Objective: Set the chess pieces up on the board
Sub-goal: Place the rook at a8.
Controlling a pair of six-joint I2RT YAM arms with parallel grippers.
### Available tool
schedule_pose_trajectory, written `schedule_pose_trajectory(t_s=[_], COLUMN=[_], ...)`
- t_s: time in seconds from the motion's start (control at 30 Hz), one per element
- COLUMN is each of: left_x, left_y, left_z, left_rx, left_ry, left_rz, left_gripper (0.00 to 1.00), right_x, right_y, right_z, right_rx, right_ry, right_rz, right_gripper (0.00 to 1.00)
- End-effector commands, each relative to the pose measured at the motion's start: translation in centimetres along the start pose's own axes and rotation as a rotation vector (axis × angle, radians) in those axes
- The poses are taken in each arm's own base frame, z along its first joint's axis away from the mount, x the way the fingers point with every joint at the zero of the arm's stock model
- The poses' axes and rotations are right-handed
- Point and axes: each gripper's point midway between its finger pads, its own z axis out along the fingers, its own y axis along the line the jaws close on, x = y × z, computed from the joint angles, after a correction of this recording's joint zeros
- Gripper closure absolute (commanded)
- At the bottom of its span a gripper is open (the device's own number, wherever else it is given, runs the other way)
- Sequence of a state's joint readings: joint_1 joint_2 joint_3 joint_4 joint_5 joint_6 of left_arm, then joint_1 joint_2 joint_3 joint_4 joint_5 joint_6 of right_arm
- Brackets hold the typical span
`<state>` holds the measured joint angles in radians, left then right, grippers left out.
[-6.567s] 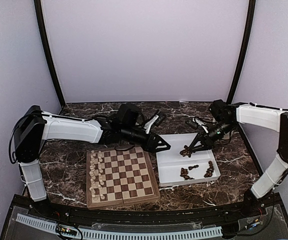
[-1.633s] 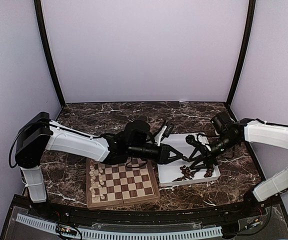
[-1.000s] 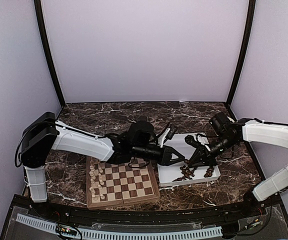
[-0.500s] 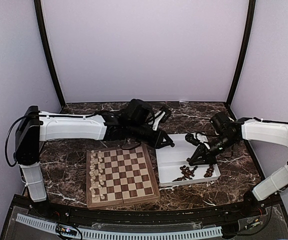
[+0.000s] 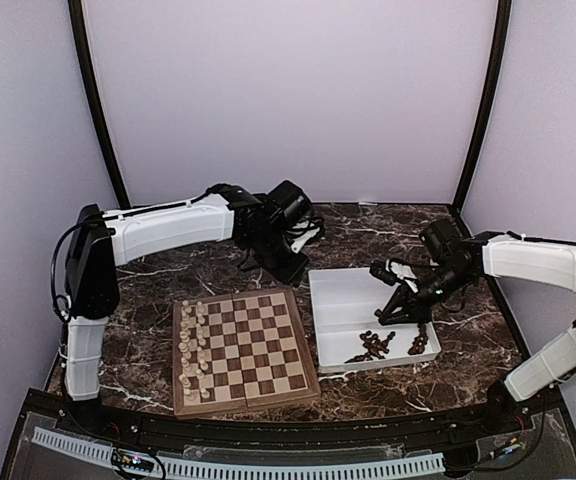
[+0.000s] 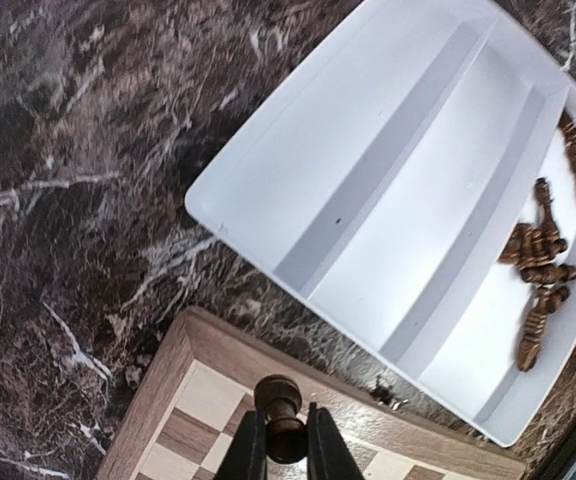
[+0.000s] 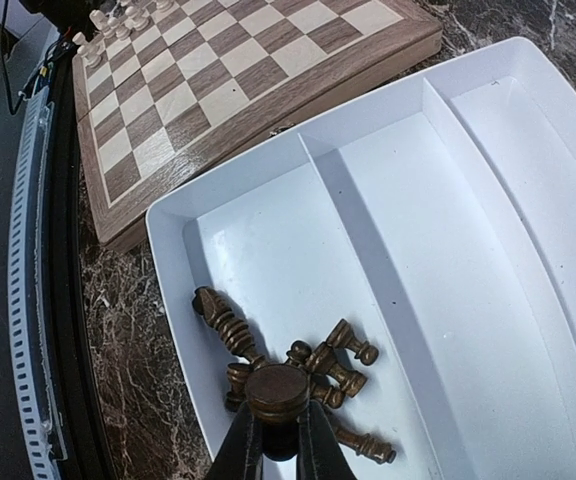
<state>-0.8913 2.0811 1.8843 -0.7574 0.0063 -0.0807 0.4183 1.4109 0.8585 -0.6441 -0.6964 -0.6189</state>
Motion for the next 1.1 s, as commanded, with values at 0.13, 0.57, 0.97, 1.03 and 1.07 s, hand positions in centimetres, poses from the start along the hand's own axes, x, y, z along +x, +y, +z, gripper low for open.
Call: schedule_pose_trajectory(t_s=[0.13,0.57,0.97,1.03,1.07], left_x=[4.2,5.1,5.1,5.2,5.3], left_y=[3.5,3.0,3.6,3.7,3.7], left_z=[1.3,3.0,4.1,4.3,4.4], left_rx=[0.001,0.057,0.023,0.019,0.019], left_ry=[0.2,0.234,0.221,0.225,0.226], left_rz=[-0.073,-0.089,-0.107,-0.106,-0.106], left_gripper=[1.0,1.0,0.97,0.97,0.97], right_x=[-0.2,0.1,0.2,0.2,0.2], right_y=[-1.3,-1.8,-1.9,-1.9,-1.9], right_z=[0.4,0.8,0.8,0.8,0.8], right_rx=[0.025,0.029,0.033,0.033,0.033], right_ry=[0.003,0.016,0.019,0.019,0.019], right_rz=[0.018,0.025,0.026,0.028,0.028], right_gripper=[0.94,0.93,0.93,0.93,0.93])
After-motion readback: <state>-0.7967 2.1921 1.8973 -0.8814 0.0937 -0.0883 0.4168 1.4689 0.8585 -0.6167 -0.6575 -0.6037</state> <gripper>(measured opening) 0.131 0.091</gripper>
